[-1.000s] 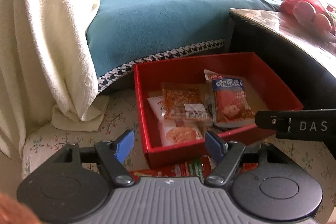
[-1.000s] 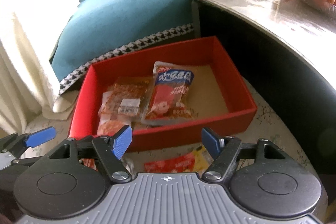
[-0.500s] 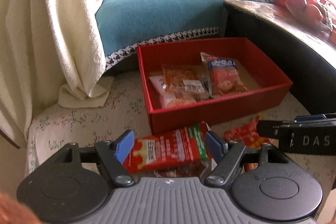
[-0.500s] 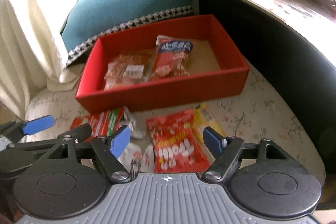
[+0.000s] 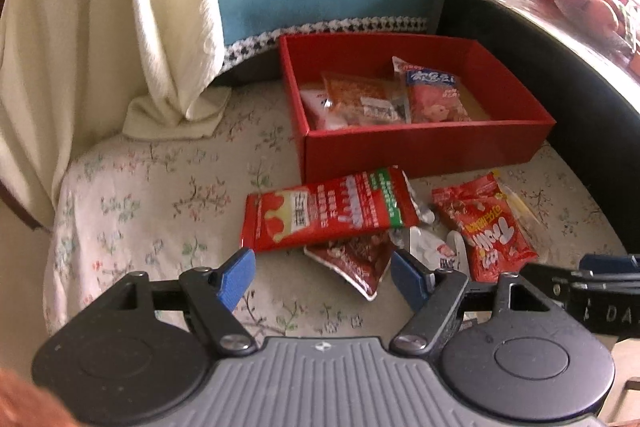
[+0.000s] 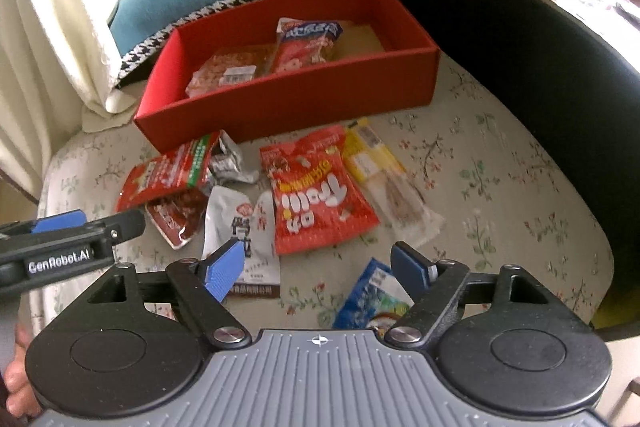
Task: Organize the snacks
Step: 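Move both open tools back over the snack pile, then lower the left tool onto the red-green striped packet and close it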
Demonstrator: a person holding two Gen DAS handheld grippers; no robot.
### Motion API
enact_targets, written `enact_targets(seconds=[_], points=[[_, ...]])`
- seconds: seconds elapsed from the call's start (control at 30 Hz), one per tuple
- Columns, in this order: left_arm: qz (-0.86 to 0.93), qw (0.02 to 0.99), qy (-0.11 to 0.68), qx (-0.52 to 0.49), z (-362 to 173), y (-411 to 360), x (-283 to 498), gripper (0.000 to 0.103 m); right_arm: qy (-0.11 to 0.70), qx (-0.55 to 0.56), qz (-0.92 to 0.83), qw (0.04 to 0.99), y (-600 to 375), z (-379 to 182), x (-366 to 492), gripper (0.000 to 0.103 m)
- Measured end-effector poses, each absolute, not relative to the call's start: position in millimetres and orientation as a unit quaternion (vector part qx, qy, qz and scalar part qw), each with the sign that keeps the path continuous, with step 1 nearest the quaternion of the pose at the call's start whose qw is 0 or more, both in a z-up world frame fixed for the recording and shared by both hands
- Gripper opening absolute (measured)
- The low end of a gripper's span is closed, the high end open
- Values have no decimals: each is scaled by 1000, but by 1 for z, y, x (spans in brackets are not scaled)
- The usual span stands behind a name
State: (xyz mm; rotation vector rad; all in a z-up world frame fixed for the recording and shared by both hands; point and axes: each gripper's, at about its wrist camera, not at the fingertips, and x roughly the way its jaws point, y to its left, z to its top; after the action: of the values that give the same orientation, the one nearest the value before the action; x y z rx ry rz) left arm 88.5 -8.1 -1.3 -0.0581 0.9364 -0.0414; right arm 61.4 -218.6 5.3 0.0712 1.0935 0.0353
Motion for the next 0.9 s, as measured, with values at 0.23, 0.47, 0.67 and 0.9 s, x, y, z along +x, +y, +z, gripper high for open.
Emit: enact_targets(seconds=[0.23, 0.47, 0.67, 0.9], points=[[3, 878, 470, -90, -8, 13, 94, 68, 530, 44, 29, 846, -214, -1, 66, 86], [22, 878, 464, -115, -7, 27, 99, 68, 556, 77, 64, 825, -186, -24, 93, 86], [15, 876, 461, -138, -3, 40, 116, 68, 574, 48, 46, 816, -172, -51, 106, 88], [-55, 888, 456, -3, 0, 23, 153, 74, 560, 15, 63, 826, -155, -61, 110, 96]])
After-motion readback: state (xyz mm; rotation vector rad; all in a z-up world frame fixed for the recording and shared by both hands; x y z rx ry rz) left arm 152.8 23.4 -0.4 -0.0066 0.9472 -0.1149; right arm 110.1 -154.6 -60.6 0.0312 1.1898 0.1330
